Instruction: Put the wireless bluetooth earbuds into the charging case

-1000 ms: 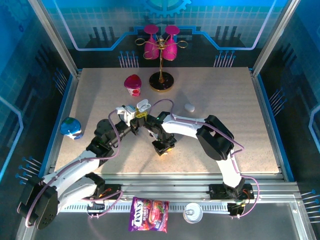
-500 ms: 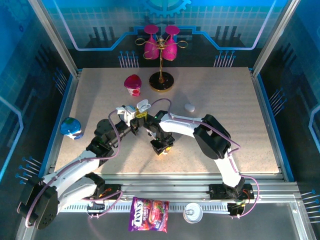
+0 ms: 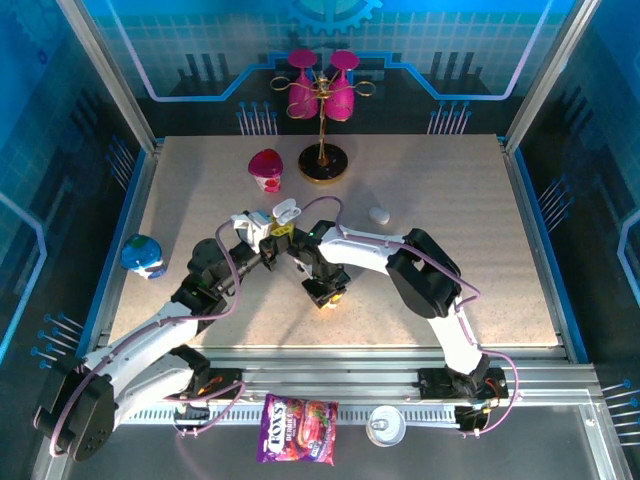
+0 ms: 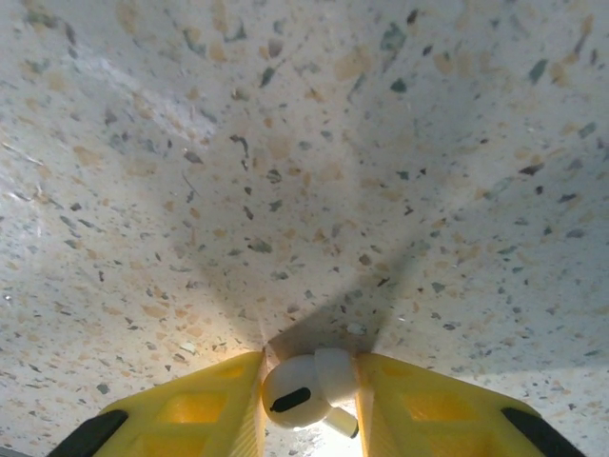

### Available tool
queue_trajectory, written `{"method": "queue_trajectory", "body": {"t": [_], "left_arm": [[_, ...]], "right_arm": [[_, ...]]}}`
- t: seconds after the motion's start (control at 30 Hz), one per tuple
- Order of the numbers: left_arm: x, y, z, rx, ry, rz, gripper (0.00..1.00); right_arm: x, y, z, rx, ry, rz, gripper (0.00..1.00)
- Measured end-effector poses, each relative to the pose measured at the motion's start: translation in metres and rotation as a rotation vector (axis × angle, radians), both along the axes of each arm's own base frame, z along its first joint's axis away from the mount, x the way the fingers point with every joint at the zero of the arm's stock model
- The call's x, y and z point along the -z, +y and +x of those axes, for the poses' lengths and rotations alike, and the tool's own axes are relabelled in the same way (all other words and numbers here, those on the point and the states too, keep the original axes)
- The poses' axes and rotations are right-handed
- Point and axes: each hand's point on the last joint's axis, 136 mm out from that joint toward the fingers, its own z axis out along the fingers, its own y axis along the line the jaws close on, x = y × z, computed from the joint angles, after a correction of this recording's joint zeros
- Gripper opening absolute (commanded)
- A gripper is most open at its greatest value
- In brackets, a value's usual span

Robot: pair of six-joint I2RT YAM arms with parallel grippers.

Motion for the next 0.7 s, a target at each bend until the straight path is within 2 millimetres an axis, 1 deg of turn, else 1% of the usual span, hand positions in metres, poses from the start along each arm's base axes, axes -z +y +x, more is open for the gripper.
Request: {"method": "queue_trajectory", "body": {"t": [0.1, 0.2, 0.3, 0.5, 0.63, 0.7], "left_arm": [[0.000, 0.000, 0.000, 0.000, 0.001, 0.000, 0.07], [0.001, -0.001, 0.001, 0.001, 0.002, 0.001, 0.06], [0.005, -0.002, 0.003, 0.004, 0.009, 0.005, 0.06], [0.012, -0.007, 0.008, 0.017, 0.016, 0.006, 0.05], [0.017, -0.014, 0.013, 0.035, 0.015, 0.000, 0.05], [0.021, -0.019, 0.015, 0.045, 0.018, -0.003, 0.05]], "right_arm": [[-0.001, -0.002, 0.002, 0.022, -0.005, 0.028, 0.29], [-0.003, -0.008, 0.006, 0.055, -0.015, 0.051, 0.29], [-0.011, -0.016, 0.013, 0.100, -0.031, 0.090, 0.29], [-0.041, -0.041, 0.036, 0.230, -0.104, 0.210, 0.29], [-0.069, -0.058, 0.051, 0.325, -0.169, 0.322, 0.29], [-0.084, -0.064, 0.058, 0.358, -0.209, 0.376, 0.29]]}}
